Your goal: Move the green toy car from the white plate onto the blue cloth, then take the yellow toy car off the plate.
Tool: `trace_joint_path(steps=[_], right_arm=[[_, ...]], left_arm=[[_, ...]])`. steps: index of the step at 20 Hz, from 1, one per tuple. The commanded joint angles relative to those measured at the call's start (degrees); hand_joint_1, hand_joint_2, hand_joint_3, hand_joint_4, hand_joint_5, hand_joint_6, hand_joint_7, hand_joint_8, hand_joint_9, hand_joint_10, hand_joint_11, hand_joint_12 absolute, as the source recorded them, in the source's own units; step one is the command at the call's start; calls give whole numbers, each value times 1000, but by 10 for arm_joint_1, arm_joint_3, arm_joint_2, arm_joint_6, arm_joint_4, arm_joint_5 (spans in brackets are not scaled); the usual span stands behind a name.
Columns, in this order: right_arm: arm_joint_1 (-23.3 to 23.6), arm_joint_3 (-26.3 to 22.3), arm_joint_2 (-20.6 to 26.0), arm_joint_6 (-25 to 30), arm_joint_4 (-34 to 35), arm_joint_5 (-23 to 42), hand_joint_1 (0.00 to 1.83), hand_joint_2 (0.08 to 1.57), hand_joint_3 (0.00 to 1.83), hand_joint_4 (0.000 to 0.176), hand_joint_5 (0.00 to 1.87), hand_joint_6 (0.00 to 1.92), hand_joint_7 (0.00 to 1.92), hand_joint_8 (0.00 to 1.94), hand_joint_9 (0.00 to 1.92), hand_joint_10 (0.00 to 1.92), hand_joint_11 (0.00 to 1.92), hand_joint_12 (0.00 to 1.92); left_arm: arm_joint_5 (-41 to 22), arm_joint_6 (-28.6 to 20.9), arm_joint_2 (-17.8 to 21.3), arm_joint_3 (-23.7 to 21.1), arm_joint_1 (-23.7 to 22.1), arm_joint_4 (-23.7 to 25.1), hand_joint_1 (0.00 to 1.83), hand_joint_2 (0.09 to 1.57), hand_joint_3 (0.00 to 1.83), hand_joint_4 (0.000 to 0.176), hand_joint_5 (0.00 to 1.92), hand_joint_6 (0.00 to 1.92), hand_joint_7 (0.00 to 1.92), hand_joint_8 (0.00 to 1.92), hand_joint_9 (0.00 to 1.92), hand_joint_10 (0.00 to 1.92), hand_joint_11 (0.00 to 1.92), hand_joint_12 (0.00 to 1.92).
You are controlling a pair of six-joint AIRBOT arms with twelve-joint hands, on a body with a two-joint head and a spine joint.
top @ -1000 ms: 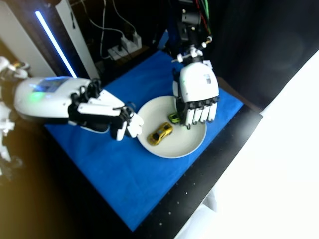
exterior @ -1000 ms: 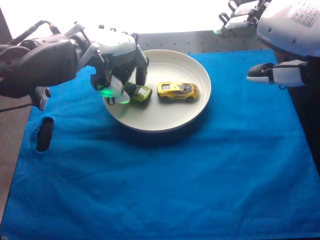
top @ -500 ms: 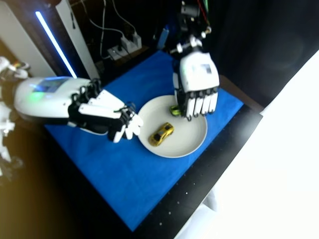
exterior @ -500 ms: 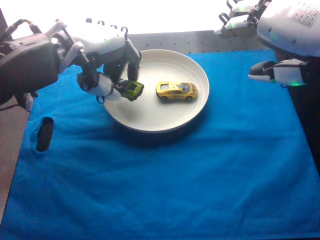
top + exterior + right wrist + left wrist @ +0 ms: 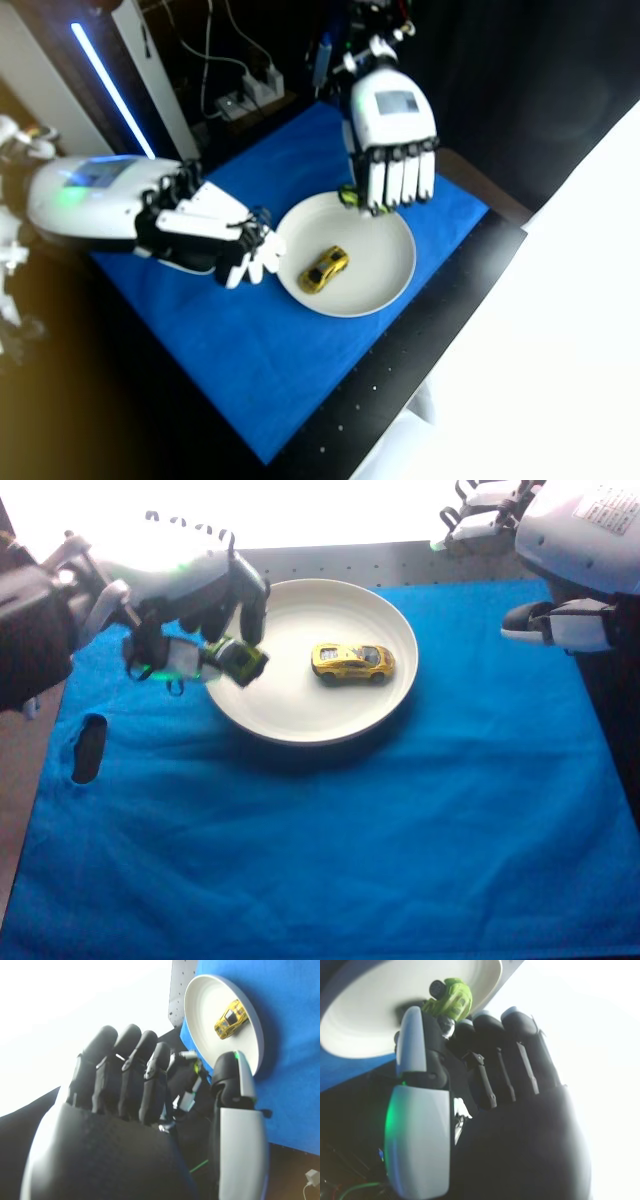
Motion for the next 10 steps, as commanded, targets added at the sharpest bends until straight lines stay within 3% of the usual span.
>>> trace_joint_path(steps=[1, 2, 4, 5, 6, 7, 8, 10], right_arm=[[4, -2, 0, -3, 4, 67, 1058, 1003, 0, 0, 669, 94, 528, 624, 346, 1161, 184, 1810], [4, -2, 0, -3, 5, 67, 1049, 1002, 0, 0, 667, 93, 527, 629, 347, 1157, 181, 1803], [4, -2, 1, -3, 6, 67, 1039, 1004, 0, 0, 675, 95, 533, 639, 324, 1145, 121, 1830], [4, -2, 1, -3, 7, 67, 1083, 1006, 0, 0, 675, 85, 526, 740, 351, 1224, 165, 1854], [3, -2, 1, -3, 7, 67, 1096, 1010, 1, 0, 674, 75, 501, 841, 362, 1289, 193, 1873], [3, -2, 1, -3, 9, 67, 1090, 1017, 2, 0, 673, 69, 446, 1004, 344, 1404, 214, 1911], [2, -2, 1, -3, 11, 67, 1062, 1040, 7, 0, 671, 64, 435, 944, 325, 1308, 175, 1865], [2, -2, 1, -3, 12, 67, 1043, 1050, 7, 0, 665, 57, 459, 860, 300, 1199, 125, 1838]], left_arm=[[-87, -10, 9, -7, -1, 18, 1174, 1136, 0, 0, 957, 988, 1057, 1838, 1057, 1872, 932, 1921], [-101, -40, 23, -20, 7, 38, 1162, 1125, 0, 0, 965, 1011, 1256, 1904, 1385, 1911, 1402, 1921], [-124, -109, 43, -36, 25, 77, 1160, 1125, 0, 0, 957, 1036, 1296, 1920, 1532, 1921, 1594, 1921], [-134, -126, 53, -46, 34, 86, 1208, 1188, 22, 0, 862, 980, 881, 1685, 1075, 1906, 1083, 1921], [-144, -129, 63, -58, 44, 89, 1156, 1157, 7, 0, 897, 1092, 875, 1673, 998, 1898, 1004, 1921], [-155, -129, 75, -74, 53, 94, 1141, 1159, 4, 0, 887, 1138, 917, 1837, 1063, 1916, 1095, 1921], [-173, -129, 98, -103, 71, 100, 1137, 1161, 1, 0, 880, 1149, 897, 1724, 1038, 1884, 1072, 1921], [-184, -129, 111, -120, 83, 103, 1140, 1155, 0, 0, 893, 1129, 926, 1701, 1069, 1895, 1121, 1921]])
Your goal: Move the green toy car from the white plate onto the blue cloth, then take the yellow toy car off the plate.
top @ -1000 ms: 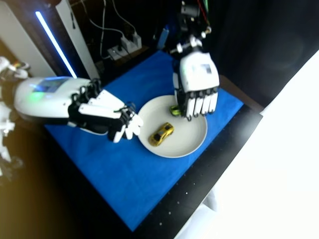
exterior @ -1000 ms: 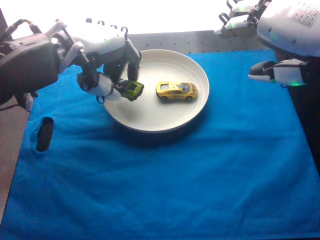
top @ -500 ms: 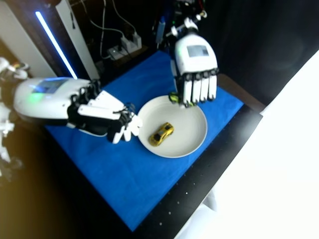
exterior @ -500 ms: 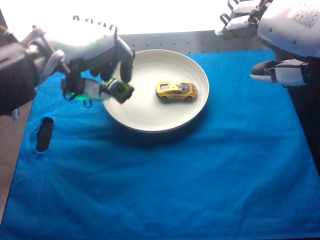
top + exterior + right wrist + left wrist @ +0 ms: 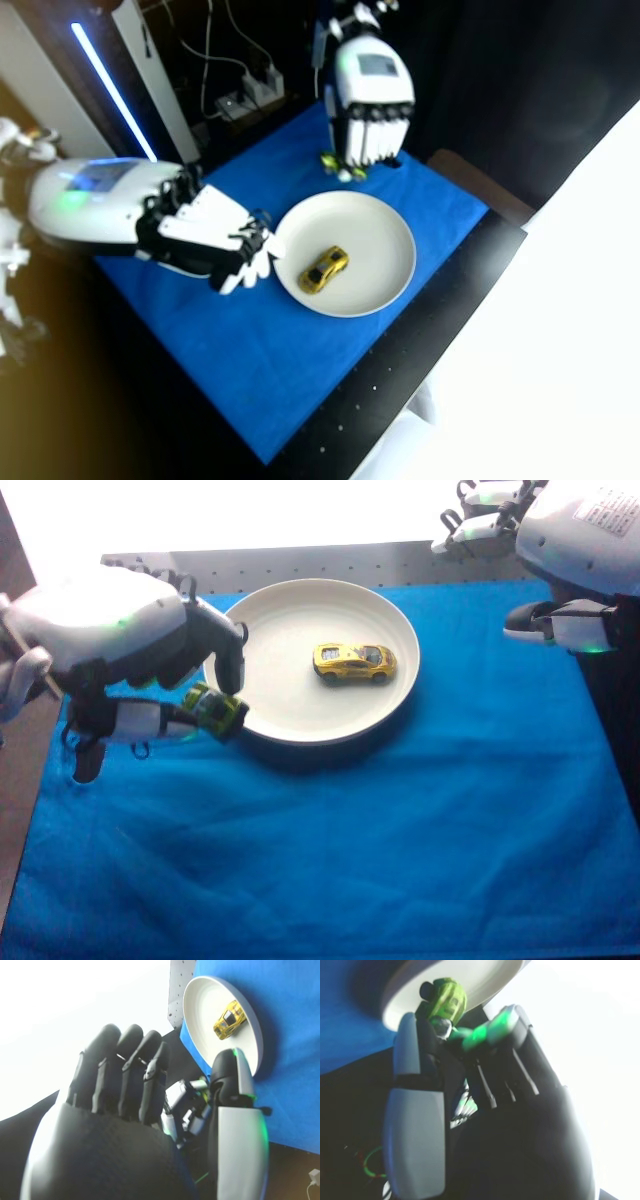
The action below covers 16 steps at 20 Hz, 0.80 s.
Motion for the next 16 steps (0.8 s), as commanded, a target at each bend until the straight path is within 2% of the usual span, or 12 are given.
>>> trace_joint_path(steps=[1, 2, 3, 4, 6, 8, 9, 10, 12, 13, 15, 16], right_arm=[[3, -2, 1, -3, 6, 67, 1042, 1048, 4, 0, 671, 52, 474, 799, 292, 1153, 80, 1829], [2, -2, 1, -3, 7, 67, 1041, 1049, 2, 0, 664, 39, 485, 700, 279, 1070, 29, 1800], [2, -2, 1, -3, 8, 67, 1032, 1053, 2, 0, 657, 24, 533, 453, 322, 875, 17, 1717], [1, -2, 1, -3, 9, 67, 1060, 1042, 0, 0, 680, 19, 619, 304, 404, 812, 75, 1685], [-1, -2, 1, -3, 11, 67, 1020, 1044, 0, 0, 670, 3, 690, 113, 473, 689, 131, 1603], [-3, -2, 1, -3, 12, 67, 1026, 1050, 1, 0, 675, 2, 722, 64, 505, 701, 168, 1588], [-3, -2, 1, -3, 12, 67, 1037, 1052, 1, 0, 675, 2, 718, 46, 497, 732, 178, 1618], [-4, -1, 1, -3, 12, 67, 1052, 1048, 0, 0, 680, 3, 726, 40, 497, 739, 197, 1605], [-7, -1, 0, -3, 14, 67, 1047, 1048, 0, 0, 684, 4, 736, 38, 484, 726, 193, 1598], [-8, 0, 0, -3, 15, 67, 1083, 1036, 0, 0, 702, 7, 776, 45, 510, 815, 243, 1625], [-9, 1, -1, -3, 16, 67, 1097, 1022, 0, 0, 712, 5, 832, 67, 453, 971, 207, 1701], [-9, 1, -1, -3, 17, 67, 1104, 1018, 0, 0, 715, 4, 851, 83, 455, 1046, 222, 1735]], left_arm=[[-79, 0, 8, -7, 1, 5, 1213, 1180, 7, 0, 859, 989, 863, 1538, 766, 1824, 659, 1921], [-84, 0, 15, -17, 9, 7, 1224, 1160, 0, 0, 911, 938, 891, 1388, 570, 1723, 354, 1921], [-86, -1, 20, -25, 16, 9, 1219, 1152, 0, 0, 971, 898, 861, 1363, 572, 1611, 309, 1921], [-89, -3, 24, -32, 23, 11, 1209, 1148, 0, 0, 971, 942, 865, 1303, 603, 1507, 363, 1921], [-90, -7, 28, -44, 38, 15, 1192, 1151, 1, 22, 966, 1019, 846, 1245, 453, 1454, 142, 1921], [-90, -16, 29, -48, 50, 18, 1189, 1159, 0, 8, 970, 1010, 815, 1290, 397, 1475, 94, 1913], [-90, -19, 29, -48, 51, 19, 1201, 1137, 0, 24, 997, 952, 887, 1202, 491, 1428, 187, 1802], [-92, -29, 29, -50, 58, 24, 1209, 1123, 0, 15, 1026, 883, 912, 1192, 508, 1432, 191, 1785], [-92, -51, 30, -52, 69, 32, 1200, 1125, 1, 45, 997, 979, 919, 1137, 538, 1397, 275, 1722], [-92, -58, 31, -53, 74, 35, 1194, 1136, 3, 36, 979, 983, 890, 1212, 510, 1485, 302, 1799], [-92, -59, 32, -55, 79, 35, 1178, 1160, 3, 50, 917, 1132, 860, 1209, 474, 1448, 278, 1793], [-92, -59, 32, -56, 81, 35, 1176, 1165, 2, 49, 905, 1180, 855, 1191, 461, 1415, 251, 1789]])
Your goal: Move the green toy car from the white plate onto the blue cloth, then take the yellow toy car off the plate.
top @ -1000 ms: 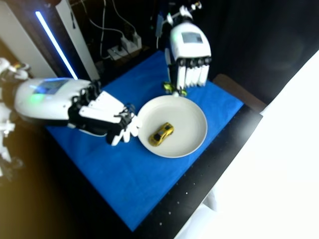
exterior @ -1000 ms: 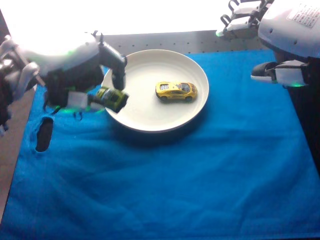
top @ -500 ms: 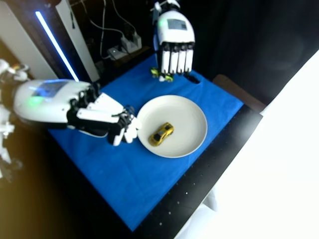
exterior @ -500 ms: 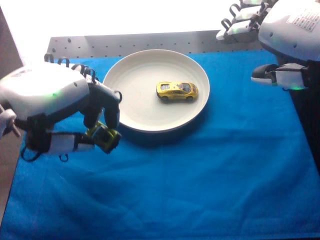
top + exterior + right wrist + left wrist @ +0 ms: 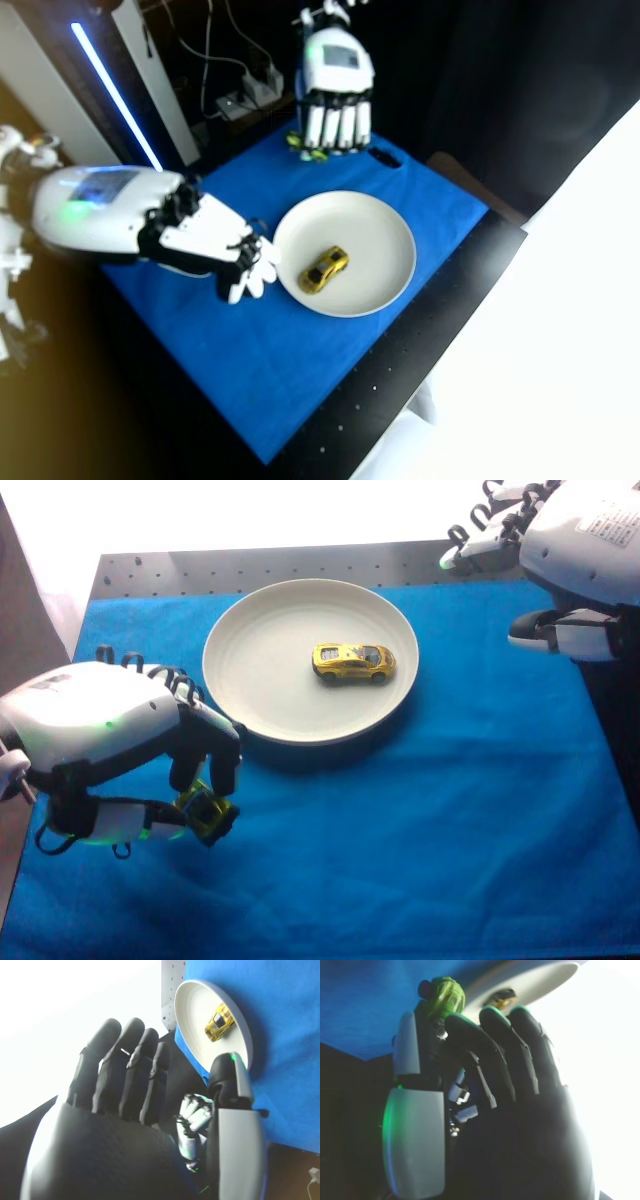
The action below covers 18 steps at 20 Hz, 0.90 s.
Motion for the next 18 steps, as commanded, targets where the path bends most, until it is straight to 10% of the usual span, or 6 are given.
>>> trace_joint_path(steps=[1, 4, 6, 10, 16, 18], right_arm=[[2, 2, -1, -3, 4, 69, 1100, 1021, 0, 0, 720, 6, 858, 89, 428, 1048, 193, 1734], [-3, 4, -3, -3, 8, 69, 1103, 1029, 2, 0, 720, 3, 831, 123, 459, 1103, 253, 1730], [-4, 5, -4, -3, 8, 69, 1099, 1035, 0, 0, 707, 0, 744, 324, 457, 1154, 266, 1767], [-4, 5, -4, -3, 8, 69, 1098, 1042, 1, 0, 681, 6, 476, 1027, 365, 1413, 197, 1898], [-5, 5, -4, -3, 12, 69, 920, 1045, 0, 0, 679, 1, 653, 92, 483, 692, 191, 1616], [-5, 5, -4, -3, 13, 69, 866, 1017, 0, 0, 708, 7, 676, 33, 470, 611, 155, 1612]], left_arm=[[-68, 0, 2, -3, -1, -2, 1161, 1186, 7, 46, 860, 1268, 818, 1228, 428, 1359, 158, 1788], [-55, -1, 1, -6, 15, -6, 925, 1213, 2, 171, 765, 1315, 579, 1105, 338, 1439, 114, 1848], [-47, -1, -5, -2, 26, -14, 838, 1070, 0, 109, 514, 879, 487, 954, 253, 1376, 59, 1793], [-46, -1, -4, -2, 29, -19, 709, 1004, 0, 161, 401, 251, 380, 220, 179, 712, 0, 1559], [-66, -1, 5, -7, 43, -37, 440, 895, 0, 172, 254, 1, 217, 7, 112, 387, 0, 1221], [-84, -1, 11, -11, 49, -46, 233, 961, 7, 114, 325, 8, 301, 11, 237, 285, 0, 1273]])
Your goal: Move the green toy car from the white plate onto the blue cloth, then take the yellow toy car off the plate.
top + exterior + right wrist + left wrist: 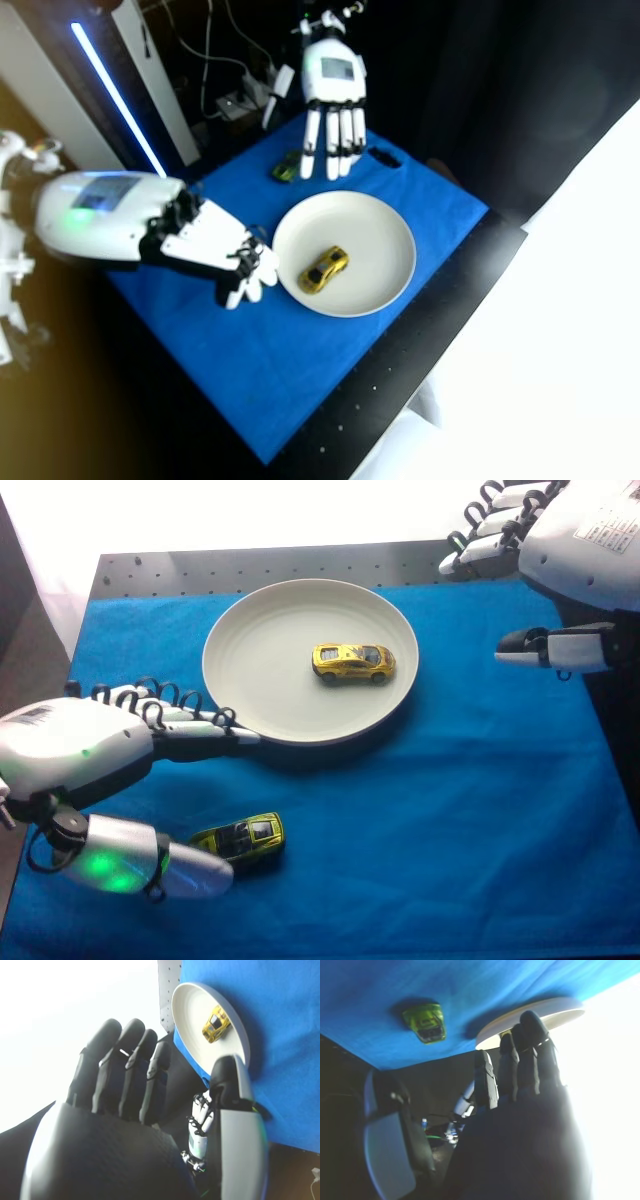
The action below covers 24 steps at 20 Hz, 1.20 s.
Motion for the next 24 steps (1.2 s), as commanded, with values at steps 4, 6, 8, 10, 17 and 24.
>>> trace_joint_path(steps=[4, 6, 8, 10, 17, 24], right_arm=[[4, 3, 0, -3, 6, 71, 704, 982, 0, 0, 704, 0, 730, 12, 448, 816, 119, 1694], [4, 8, 0, -3, 10, 74, 648, 987, 0, 0, 670, 0, 719, 6, 361, 998, 57, 1784], [4, 15, -6, -3, 14, 74, 682, 961, 0, 0, 706, 16, 749, 19, 395, 1041, 158, 1742], [4, 25, -22, -3, 18, 74, 672, 944, 0, 0, 725, 27, 752, 20, 419, 1011, 220, 1697], [33, 73, -80, -3, 46, 66, 714, 927, 6, 0, 727, 26, 816, 40, 476, 934, 178, 1706], [63, 136, -151, -3, 71, 24, 751, 959, 4, 0, 743, 1, 542, 773, 403, 1226, 228, 1839]], left_arm=[[-121, 3, 12, -7, 7, -21, 139, 1196, 1, 67, 584, 19, 564, 58, 210, 900, 0, 1548], [-158, 18, 14, -9, 13, -43, 229, 1235, 1, 51, 676, 9, 476, 466, 171, 1315, 0, 1793], [-192, 44, 14, -13, 14, -65, 268, 1235, 0, 85, 728, 22, 356, 786, 142, 1241, 0, 1713], [-222, 60, 11, -14, 14, -84, 287, 1246, 0, 89, 756, 45, 265, 1039, 90, 1400, 0, 1846], [-295, 89, -12, -10, 16, -127, 407, 1217, 1, 64, 752, 138, 489, 550, 286, 934, 0, 1669], [-301, 89, -23, -6, 19, -137, 449, 1191, 0, 98, 721, 353, 489, 625, 205, 1105, 0, 1735]])
